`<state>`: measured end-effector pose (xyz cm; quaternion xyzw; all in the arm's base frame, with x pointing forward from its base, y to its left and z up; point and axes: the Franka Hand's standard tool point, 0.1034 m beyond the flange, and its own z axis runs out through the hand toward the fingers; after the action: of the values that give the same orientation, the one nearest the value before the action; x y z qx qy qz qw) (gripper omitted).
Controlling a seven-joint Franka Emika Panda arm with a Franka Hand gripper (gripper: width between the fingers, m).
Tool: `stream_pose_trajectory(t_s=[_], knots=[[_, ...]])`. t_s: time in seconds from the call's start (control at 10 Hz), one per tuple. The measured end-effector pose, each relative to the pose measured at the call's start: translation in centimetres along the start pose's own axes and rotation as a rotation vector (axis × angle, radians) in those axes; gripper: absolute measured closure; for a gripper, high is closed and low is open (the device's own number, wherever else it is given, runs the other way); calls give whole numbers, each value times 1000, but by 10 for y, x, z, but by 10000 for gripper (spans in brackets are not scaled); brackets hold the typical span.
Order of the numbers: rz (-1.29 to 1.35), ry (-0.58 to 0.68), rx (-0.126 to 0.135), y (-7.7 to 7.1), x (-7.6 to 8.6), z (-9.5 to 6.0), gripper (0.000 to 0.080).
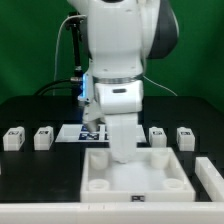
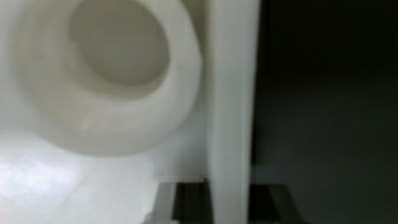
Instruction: Assemble one leg
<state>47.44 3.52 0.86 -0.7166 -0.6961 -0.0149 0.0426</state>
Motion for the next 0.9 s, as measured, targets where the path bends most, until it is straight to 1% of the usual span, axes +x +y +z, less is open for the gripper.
stream_pose_trajectory(t_s=[0.1,0.3,0.7,0.8,0.9], knots=[[-1,13,-7,7,19,1,739],[5,15,-10,15,20,3,739],[16,15,-7,15,19,4,739],[16,15,-7,14,19,4,542],[17,15,-6,14,19,5,388]])
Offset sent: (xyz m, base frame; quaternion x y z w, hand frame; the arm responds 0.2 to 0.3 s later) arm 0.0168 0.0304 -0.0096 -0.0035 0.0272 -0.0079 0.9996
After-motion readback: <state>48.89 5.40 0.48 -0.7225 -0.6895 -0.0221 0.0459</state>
